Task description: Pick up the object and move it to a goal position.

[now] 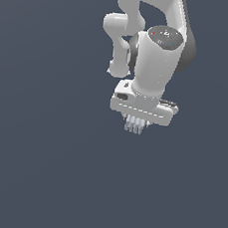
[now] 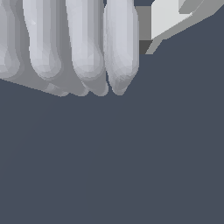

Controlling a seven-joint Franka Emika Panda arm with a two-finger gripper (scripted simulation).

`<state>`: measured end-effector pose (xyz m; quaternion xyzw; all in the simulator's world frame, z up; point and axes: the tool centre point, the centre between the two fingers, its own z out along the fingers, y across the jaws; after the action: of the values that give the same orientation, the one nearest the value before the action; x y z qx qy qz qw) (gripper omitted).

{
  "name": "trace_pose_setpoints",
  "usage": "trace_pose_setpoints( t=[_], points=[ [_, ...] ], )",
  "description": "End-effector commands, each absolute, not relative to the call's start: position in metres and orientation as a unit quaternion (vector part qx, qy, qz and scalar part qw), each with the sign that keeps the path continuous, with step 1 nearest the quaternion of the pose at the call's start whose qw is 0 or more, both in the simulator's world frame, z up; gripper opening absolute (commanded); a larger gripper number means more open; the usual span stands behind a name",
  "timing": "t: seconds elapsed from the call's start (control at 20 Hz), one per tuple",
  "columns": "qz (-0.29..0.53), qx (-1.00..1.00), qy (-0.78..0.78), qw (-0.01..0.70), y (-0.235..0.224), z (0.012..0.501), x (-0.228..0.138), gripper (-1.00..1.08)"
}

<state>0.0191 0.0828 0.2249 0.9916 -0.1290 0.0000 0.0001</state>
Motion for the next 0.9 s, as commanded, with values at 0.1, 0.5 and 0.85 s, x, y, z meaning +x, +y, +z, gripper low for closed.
trace_pose_setpoints(
  t=[0.1,0.5,0.85],
  points=[
    [0.000,0.992,-0.129,0.000,0.095,0.277,0.002,-1.00],
    [0.000,0.992,-0.129,0.001,0.115,0.365,-0.026,-1.00],
    [0.000,0.992,-0.129,0.001,0.130,0.423,-0.043,-1.00]
  ],
)
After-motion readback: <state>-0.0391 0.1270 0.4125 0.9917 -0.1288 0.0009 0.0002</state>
